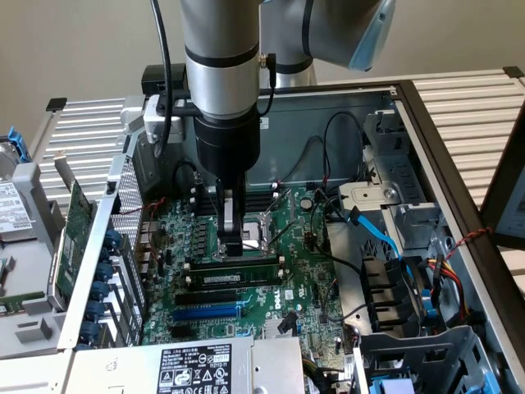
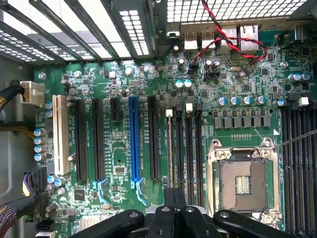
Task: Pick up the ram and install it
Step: 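Press down the ram until it locks into place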
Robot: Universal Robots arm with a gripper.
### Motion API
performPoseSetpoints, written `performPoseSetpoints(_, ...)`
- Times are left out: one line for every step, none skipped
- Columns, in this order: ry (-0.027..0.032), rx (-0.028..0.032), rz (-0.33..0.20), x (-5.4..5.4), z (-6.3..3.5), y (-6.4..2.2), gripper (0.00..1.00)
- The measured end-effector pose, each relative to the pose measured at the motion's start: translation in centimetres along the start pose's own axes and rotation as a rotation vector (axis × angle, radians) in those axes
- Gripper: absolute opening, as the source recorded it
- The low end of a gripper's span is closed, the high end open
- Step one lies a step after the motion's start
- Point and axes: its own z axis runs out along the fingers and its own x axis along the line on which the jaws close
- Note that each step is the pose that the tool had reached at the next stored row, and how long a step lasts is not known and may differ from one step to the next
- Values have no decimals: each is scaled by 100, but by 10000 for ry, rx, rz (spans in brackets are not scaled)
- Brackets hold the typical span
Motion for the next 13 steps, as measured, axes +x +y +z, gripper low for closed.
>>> performPoseSetpoints(-8, -7, 136, 0, -1, 0, 11)
performPoseSetpoints(-21, -13, 267, 1, -1, 0, 11)
performPoseSetpoints(-36, -19, 400, 0, -1, 0, 11)
performPoseSetpoints(-52, -25, 533, 0, 0, 0, 11)
performPoseSetpoints(-66, -31, 673, 0, 0, 0, 11)
performPoseSetpoints(-77, -37, 814, 0, 0, 0, 11)
performPoseSetpoints(-86, -43, 955, 0, 0, -1, 11)
performPoseSetpoints(-92, -49, 1100, 0, 0, 0, 11)
performPoseSetpoints(-97, -54, 1248, 0, 0, 0, 11)
performPoseSetpoints(-100, -60, 1404, 0, 0, 0, 11)
performPoseSetpoints(-102, -65, 1558, 0, 0, 0, 11)
performPoseSetpoints(-104, -70, 1724, 0, 0, 0, 11)
performPoseSetpoints(-105, -75, 1872, 0, 0, 0, 11)
